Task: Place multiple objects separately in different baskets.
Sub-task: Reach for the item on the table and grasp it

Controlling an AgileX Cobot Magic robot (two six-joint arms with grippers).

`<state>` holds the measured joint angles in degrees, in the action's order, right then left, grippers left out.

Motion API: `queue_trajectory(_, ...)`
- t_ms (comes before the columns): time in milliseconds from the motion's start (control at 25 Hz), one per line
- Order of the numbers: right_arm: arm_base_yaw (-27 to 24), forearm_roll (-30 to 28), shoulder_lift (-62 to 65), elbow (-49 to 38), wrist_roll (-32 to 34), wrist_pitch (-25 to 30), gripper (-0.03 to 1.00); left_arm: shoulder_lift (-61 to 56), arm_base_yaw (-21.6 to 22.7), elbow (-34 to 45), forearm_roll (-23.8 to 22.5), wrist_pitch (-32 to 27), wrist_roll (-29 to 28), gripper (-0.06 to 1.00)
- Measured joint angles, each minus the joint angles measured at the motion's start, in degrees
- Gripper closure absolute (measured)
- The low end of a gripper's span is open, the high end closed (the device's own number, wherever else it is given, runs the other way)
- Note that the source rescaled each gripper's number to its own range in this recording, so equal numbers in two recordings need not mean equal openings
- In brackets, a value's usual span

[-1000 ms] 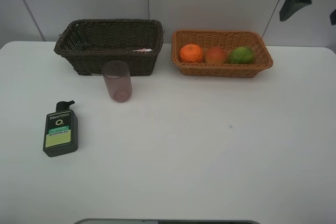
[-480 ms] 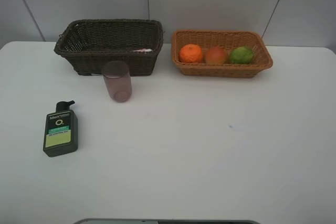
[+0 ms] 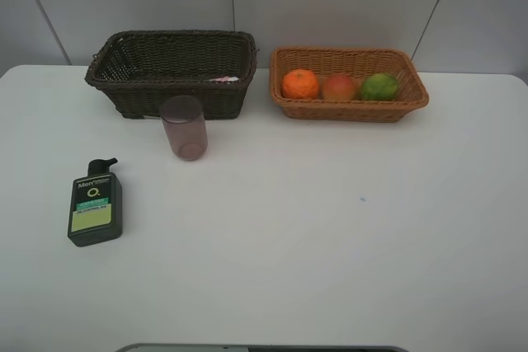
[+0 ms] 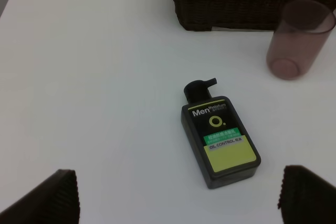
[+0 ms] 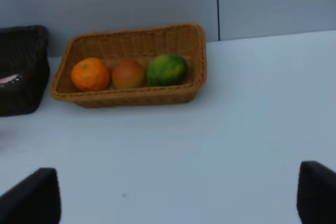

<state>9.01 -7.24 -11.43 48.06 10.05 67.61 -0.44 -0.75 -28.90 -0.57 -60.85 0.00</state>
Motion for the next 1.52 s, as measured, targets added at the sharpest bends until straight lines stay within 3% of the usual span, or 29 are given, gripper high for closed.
queue_trajectory(280, 0.00, 0.87, 11.00, -7.84, 0.00, -4.25, -0.03, 0.00, 0.00, 0.00, 0.00, 0.00, 0.00, -0.03)
queue_trajectory(680, 0.12, 1.17, 11.68, -17.42, 0.00, -5.79, -0.03, 0.00, 0.00, 0.00, 0.00, 0.00, 0.00, -0.03)
queue_trajectory(1000, -0.08, 2.29, 11.68, -17.73, -3.25, -6.67, -0.03, 0.00, 0.00, 0.00, 0.00, 0.00, 0.00, -0.03)
queue_trajectory(1240, -4.38, 2.89, 11.68, -17.76, -4.41, -6.73, -0.03, 0.00, 0.00, 0.00, 0.00, 0.00, 0.00, -0.03)
queue_trajectory(1520, -5.37, 3.20, 11.73, -17.76, -4.74, -6.77, -0.03, 0.00, 0.00, 0.00, 0.00, 0.00, 0.00, -0.03)
